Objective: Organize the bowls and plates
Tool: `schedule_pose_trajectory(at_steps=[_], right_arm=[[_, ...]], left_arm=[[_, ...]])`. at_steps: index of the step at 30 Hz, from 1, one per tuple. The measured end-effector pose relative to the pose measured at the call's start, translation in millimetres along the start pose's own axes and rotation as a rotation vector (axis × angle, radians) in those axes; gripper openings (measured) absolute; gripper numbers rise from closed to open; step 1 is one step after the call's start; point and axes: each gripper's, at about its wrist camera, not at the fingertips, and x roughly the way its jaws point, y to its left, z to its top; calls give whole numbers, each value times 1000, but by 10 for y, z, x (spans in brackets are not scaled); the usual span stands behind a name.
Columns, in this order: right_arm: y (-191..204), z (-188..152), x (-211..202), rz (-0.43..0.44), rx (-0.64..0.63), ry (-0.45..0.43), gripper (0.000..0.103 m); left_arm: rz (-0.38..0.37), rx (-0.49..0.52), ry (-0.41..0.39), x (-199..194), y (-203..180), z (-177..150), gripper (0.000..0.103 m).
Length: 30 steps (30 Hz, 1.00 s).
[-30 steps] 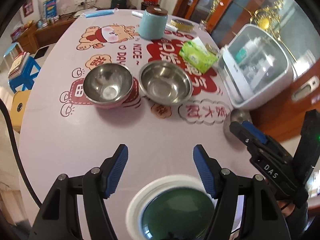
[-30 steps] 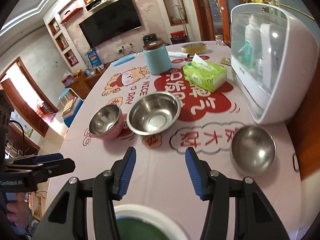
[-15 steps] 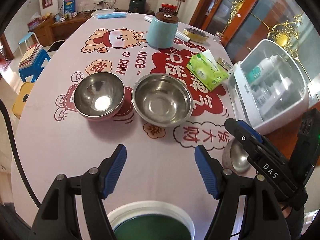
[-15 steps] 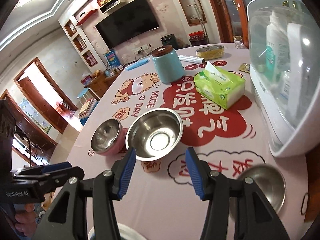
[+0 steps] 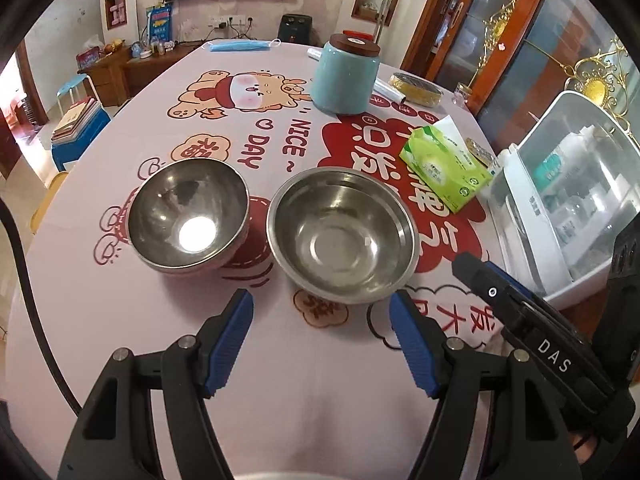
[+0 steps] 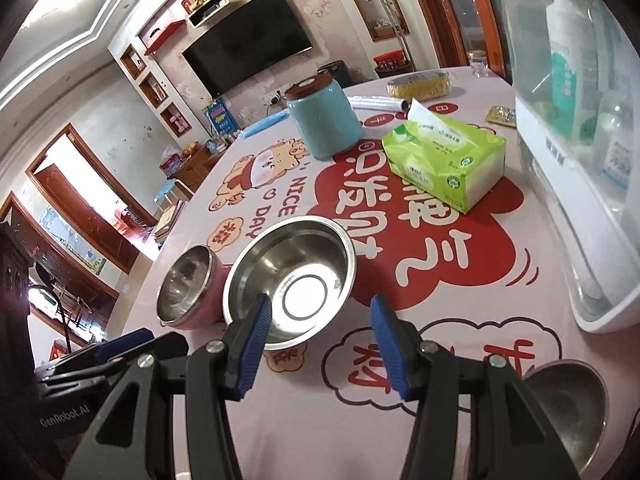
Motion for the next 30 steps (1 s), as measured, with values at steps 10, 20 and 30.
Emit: schedule_pose_trajectory(at_steps=[10,20,30], right_arm=[[-56,-128,208,-50,5,-7,52],[-127,-158,462,-7,30,41,49],[-113,-190,635,38,23,73,36]], left_arm=[[-41,-106,-17,431,56,-61,67],[-59,-172,-3,719,184,-63,60],[-48,-180,15,903,198,-69,47]])
